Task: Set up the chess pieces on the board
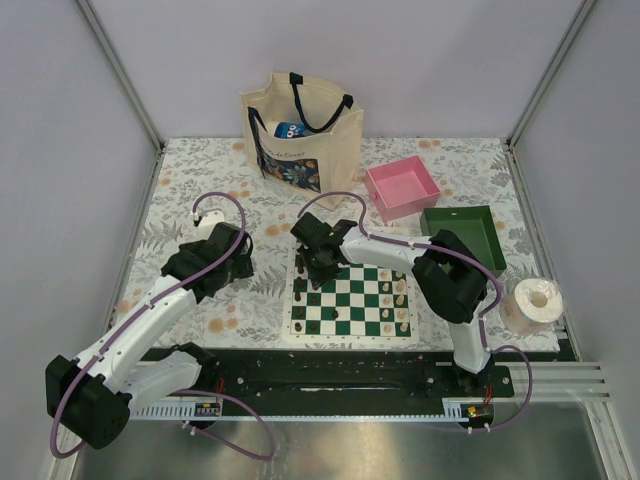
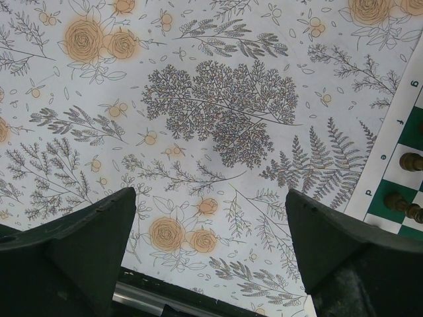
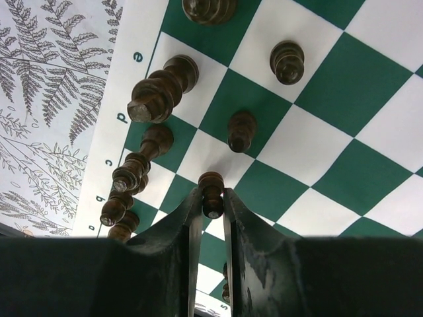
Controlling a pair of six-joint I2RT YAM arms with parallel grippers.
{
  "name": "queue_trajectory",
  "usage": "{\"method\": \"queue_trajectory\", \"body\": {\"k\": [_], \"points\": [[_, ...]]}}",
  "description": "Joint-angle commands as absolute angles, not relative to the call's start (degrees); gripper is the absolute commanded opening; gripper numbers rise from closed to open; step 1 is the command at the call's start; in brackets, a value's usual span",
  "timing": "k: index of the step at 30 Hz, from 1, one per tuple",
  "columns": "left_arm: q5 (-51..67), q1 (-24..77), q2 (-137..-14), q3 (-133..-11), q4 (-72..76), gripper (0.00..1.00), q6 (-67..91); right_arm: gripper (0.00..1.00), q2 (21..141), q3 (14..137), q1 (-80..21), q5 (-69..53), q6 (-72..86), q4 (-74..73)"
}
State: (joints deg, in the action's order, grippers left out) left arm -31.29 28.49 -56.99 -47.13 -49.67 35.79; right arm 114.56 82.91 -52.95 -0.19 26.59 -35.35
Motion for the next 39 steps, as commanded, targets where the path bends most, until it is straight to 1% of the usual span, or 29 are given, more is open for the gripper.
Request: {"method": "queue_trajectory", "body": {"k": [1,7,14,21,22,24,32,36,39], "points": [[-32.3,28.2,-56.4,-48.2,-48.4,0.99,35.4,0.28,115.3,85.2,-53.6,-0.3,26.2,-35.1],[-32.4,28.2,-56.3,-48.2,-48.5,0.99,35.5,0.34,115.2,85.3,-53.6,-0.8,26.5,-35.2],[-32.3,28.2,-55.9,-48.0,-48.4,0.99,35.5,0.37,113.1,85.7,-53.7,-0.7,26.6,-35.6],[-32.1,28.3,-56.2,-48.1,-48.5,0.99,35.5,0.43,106.7,84.5,-53.5,-0.4,26.5,-35.4],[-32.1,28.3,-56.2,-48.0,-48.5,0.99,35.5,0.44,105.5,84.0,-53.5,1.1,26.5,-35.4],[-32.1,28.2,-56.1,-48.0,-48.4,0.99,35.4,0.47,103.1,82.8,-53.5,1.9,26.5,-35.5],[-32.0,28.3,-56.1,-47.9,-48.3,0.99,35.7,0.48,94.5,71.1,-53.6,0.2,29.9,-35.2],[-32.2,28.2,-56.2,-48.0,-48.3,0.99,35.5,0.50,93.1,66.3,-53.7,-2.0,30.7,-35.5],[-32.1,28.2,-56.3,-47.9,-48.3,0.99,35.5,0.51,93.6,65.1,-54.1,-3.2,30.7,-35.9]]}}
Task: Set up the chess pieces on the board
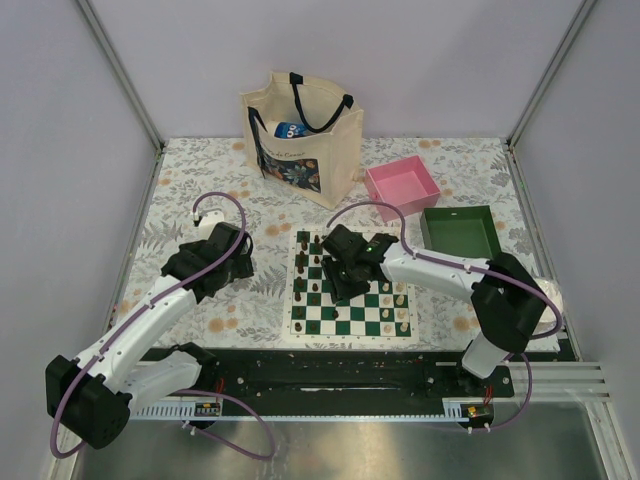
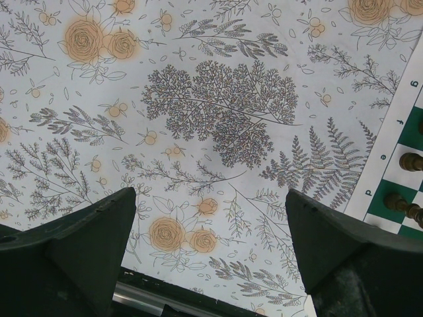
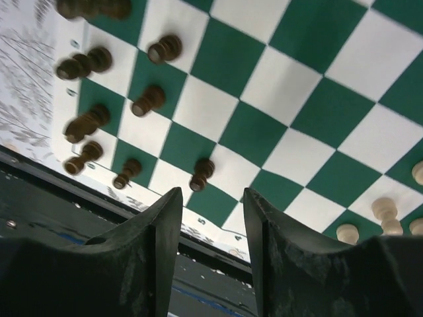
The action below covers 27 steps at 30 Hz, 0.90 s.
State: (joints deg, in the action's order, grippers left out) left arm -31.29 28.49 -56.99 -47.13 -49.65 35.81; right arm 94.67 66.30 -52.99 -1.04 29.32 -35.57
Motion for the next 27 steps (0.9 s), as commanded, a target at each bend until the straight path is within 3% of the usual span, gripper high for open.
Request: {"method": "queue_trajectory", "body": {"k": [1,14,18,22,27], "points": [[-32.1,28.2,-56.3,-48.0,-48.3,0.99,35.6,0.51,93.9,65.0,-54.4,-3.5,30.7,-35.9],[-31.7,28.2,-55.5,-47.6,-48.3,0.99,35.4,0.58,92.6,65.5,-55.9,1.6,29.4,-36.4],[-31.6,28.1,-55.2,-47.7,-48.2,0.99,35.0,0.70,88.2,66.5,-55.8,9.6,26.6,-37.4],[-31.2,28.2,-54.4,-47.8,-48.2,0.99,34.6,0.99,82.9,66.4,-55.9,14.8,24.3,-36.5],[-30.9,28.2,-52.5,-48.2,-48.6,0.99,34.2,0.99,77.8,62.9,-55.8,19.1,27.4,-31.2]]}}
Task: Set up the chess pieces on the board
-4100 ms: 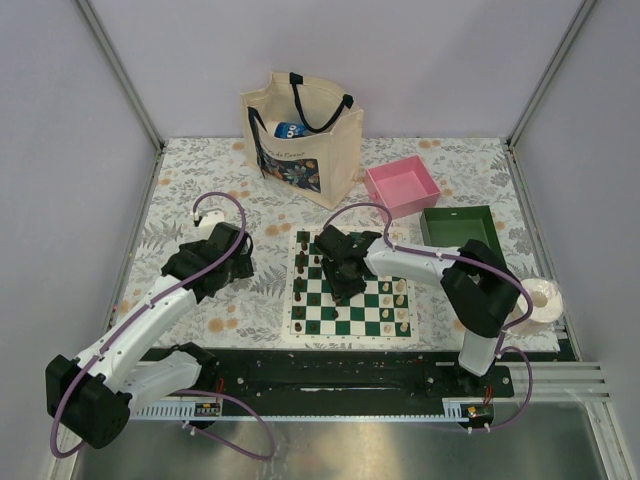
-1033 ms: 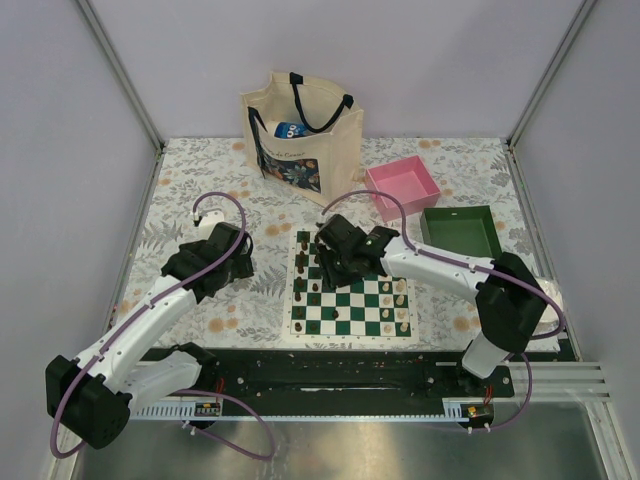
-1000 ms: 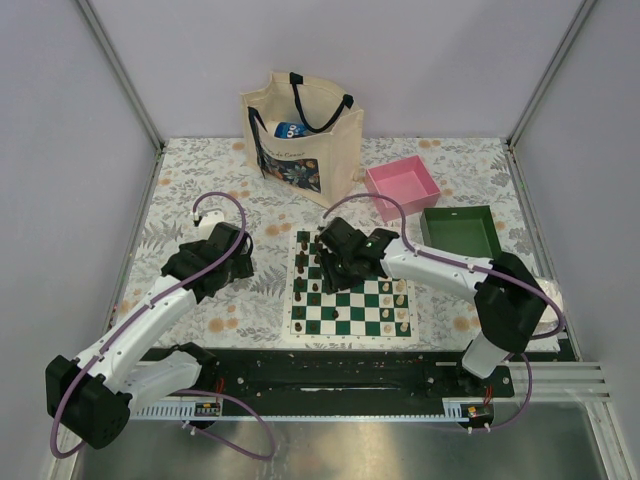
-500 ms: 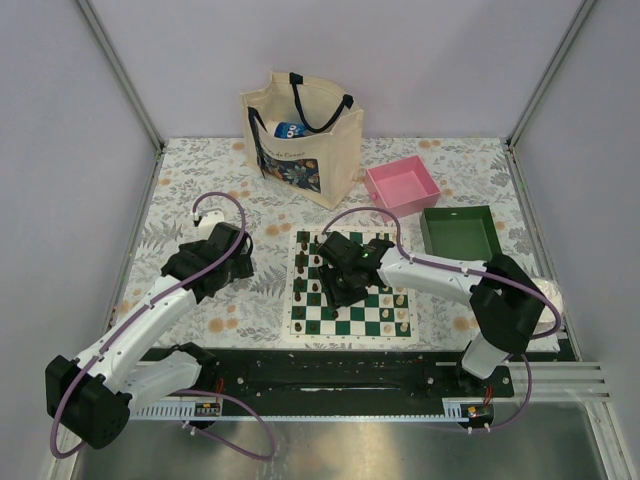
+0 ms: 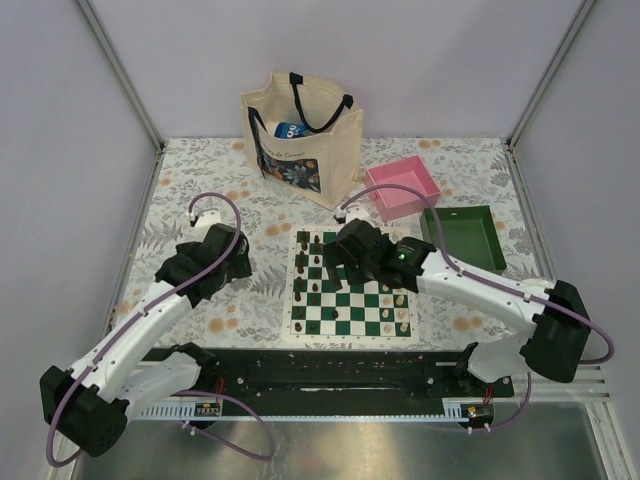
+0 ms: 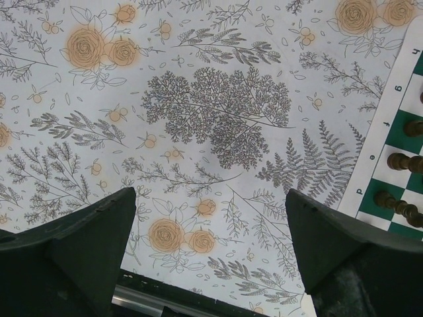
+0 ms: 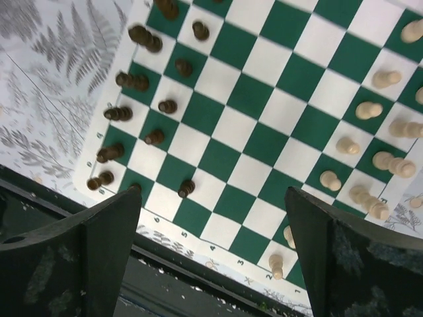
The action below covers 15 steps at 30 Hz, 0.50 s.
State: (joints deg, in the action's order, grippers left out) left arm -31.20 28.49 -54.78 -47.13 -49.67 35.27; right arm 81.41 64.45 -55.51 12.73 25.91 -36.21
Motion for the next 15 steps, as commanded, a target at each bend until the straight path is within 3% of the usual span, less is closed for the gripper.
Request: {"method": "queue_trajectory", "body": {"k": [1,4,10,15], "points": [[-31.0,28.2,-52.0,-48.6,-48.7,0.99,34.2,1.00,77.5,62.1,-55.8,19.5,28.7,-29.8],[-31.0,28.2,-51.1,-49.4,-48.4,0.99,34.0,1.00,79.1,60.9,-55.3,21.1,34.4,-29.6],[-33.0,28.2,-50.2,-48.5,-48.3,0.99,31.2,0.98,86.9,64.2,-54.7,5.6,33.0,-34.9],[-34.9,28.2,-50.2,-47.9,-48.4,0.99,30.7,0.86,91.0,62.8,-56.2,0.2,32.3,-33.6]]}}
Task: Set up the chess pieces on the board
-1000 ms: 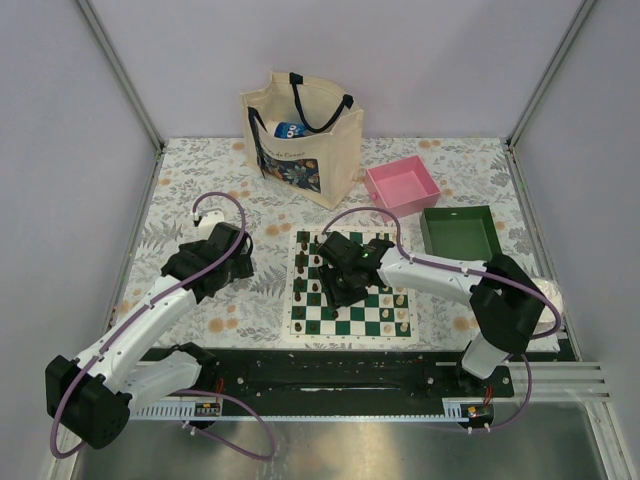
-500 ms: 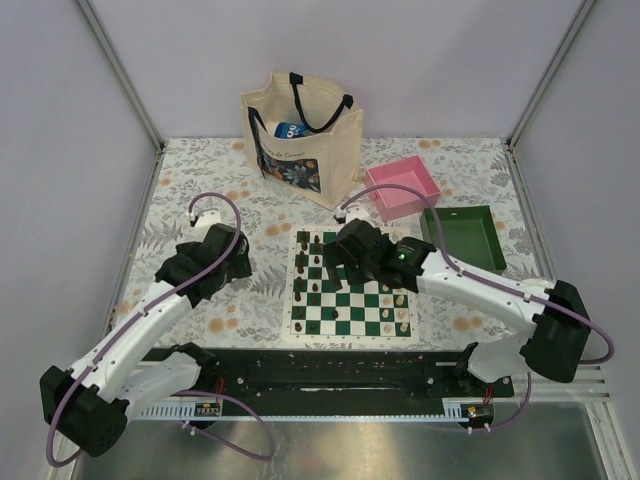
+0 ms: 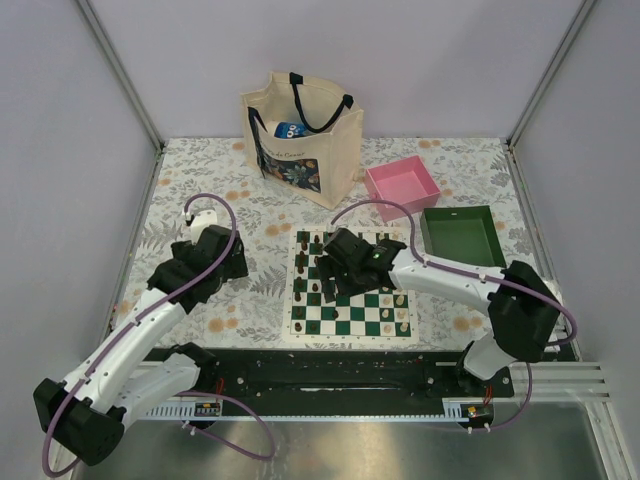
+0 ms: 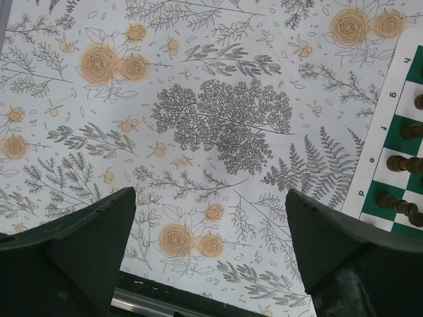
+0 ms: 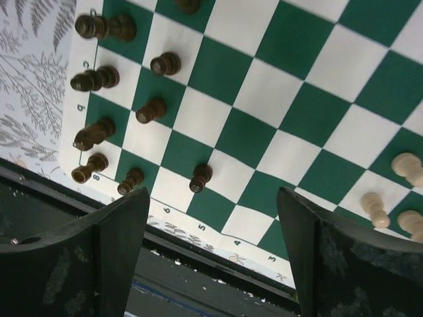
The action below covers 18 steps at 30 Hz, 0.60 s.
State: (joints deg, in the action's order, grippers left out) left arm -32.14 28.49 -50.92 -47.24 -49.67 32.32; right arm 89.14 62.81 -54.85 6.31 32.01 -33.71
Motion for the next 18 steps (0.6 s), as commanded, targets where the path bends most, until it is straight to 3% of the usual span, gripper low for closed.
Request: {"method": "queue_trajectory", "body": {"k": [1,18], "points": [[-34.7,28.1,-50.4,-47.8,-48.2,0.99,30.8,0.84,91.5,62.9,-56.6,-1.2,32.1,-33.6],[-35.5,28.1,-53.4,-48.5,-48.4,0.99,30.7,0.58,98.9,66.2,-57.6,-1.6,30.6,-36.5]]}}
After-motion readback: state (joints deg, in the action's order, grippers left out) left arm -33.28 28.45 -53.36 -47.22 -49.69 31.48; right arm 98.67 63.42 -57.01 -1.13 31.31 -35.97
